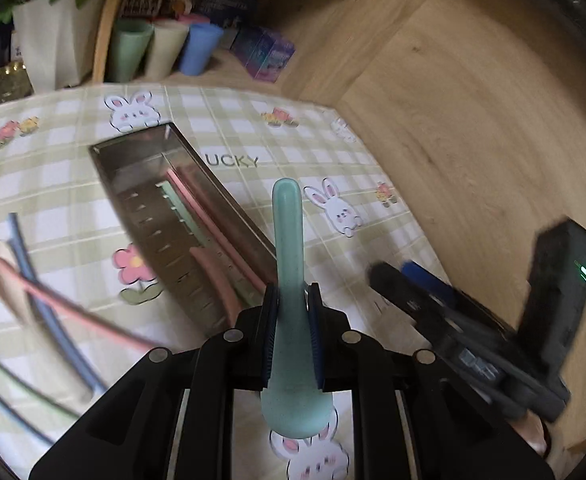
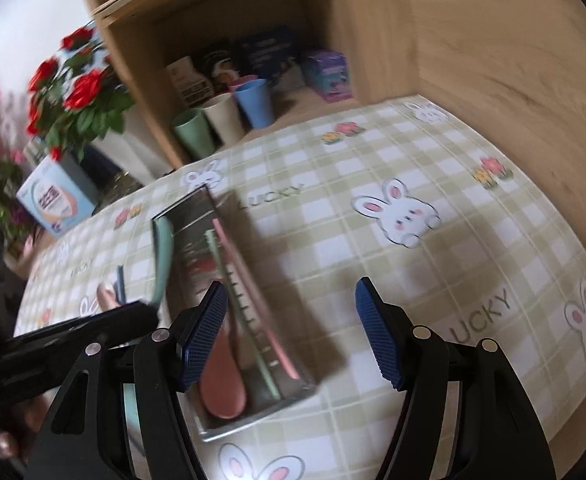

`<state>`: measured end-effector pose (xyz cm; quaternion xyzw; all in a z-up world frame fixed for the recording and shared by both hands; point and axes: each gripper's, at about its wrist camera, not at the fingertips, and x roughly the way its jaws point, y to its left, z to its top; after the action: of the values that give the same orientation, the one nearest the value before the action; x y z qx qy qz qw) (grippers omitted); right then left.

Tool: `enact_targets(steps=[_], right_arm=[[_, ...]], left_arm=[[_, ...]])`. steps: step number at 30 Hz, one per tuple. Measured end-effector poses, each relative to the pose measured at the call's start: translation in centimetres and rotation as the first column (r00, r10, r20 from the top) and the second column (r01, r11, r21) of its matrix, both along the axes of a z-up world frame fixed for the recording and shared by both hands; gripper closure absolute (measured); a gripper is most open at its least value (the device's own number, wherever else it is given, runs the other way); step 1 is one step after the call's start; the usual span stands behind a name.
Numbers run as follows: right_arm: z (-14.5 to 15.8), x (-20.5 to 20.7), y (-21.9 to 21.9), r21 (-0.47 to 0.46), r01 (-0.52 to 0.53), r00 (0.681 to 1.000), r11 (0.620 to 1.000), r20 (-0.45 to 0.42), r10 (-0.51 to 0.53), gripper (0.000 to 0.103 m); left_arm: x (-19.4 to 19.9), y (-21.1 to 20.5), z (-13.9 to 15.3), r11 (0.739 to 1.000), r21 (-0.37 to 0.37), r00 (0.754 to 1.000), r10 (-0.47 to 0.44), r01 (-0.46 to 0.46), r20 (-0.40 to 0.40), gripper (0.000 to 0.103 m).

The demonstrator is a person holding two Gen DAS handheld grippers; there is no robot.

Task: Organize utensils
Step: 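Lower the teal spoon into the tray and open the left tool while the right tool releases the chopstick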

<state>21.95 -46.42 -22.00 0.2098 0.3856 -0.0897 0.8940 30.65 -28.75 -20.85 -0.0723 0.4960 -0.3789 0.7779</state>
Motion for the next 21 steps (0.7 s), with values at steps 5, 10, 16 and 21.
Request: enact_targets(steps=[5, 10, 16, 21], right_arm=[[-1.4, -0.6, -1.5, 0.04, 0.038, 0.999, 0.998, -0.015, -0.037, 0.038], [-2.1, -0.5, -1.5, 0.053, 0.036, 0.999, 0.998, -0.022, -0.035, 0.038], [-2.6, -0.4, -0.9, 0.06, 0.028, 0.999, 0.998, -0.032, -0.026, 0.038], [-2.6, -0.7, -0.2, 0.062, 0.025, 0.999, 0.998, -0.042, -0.022, 0.038]], left_arm=[[2.0, -1.8, -1.9, 1.0, -0.007, 0.997, 0.029, -0.029, -0.07, 0.088], [2.3, -2.0, -3.7, 0.998, 0.019, 0.993, 0.063, -0.062, -0.099, 0.088], [2.1, -1.6, -4.9, 0.995, 0.052, 0.988, 0.087, -0.081, -0.126, 0.088], [1.7, -1.0, -3.8, 0.995, 0.068, 0.992, 0.081, -0.075, -0.093, 0.088]])
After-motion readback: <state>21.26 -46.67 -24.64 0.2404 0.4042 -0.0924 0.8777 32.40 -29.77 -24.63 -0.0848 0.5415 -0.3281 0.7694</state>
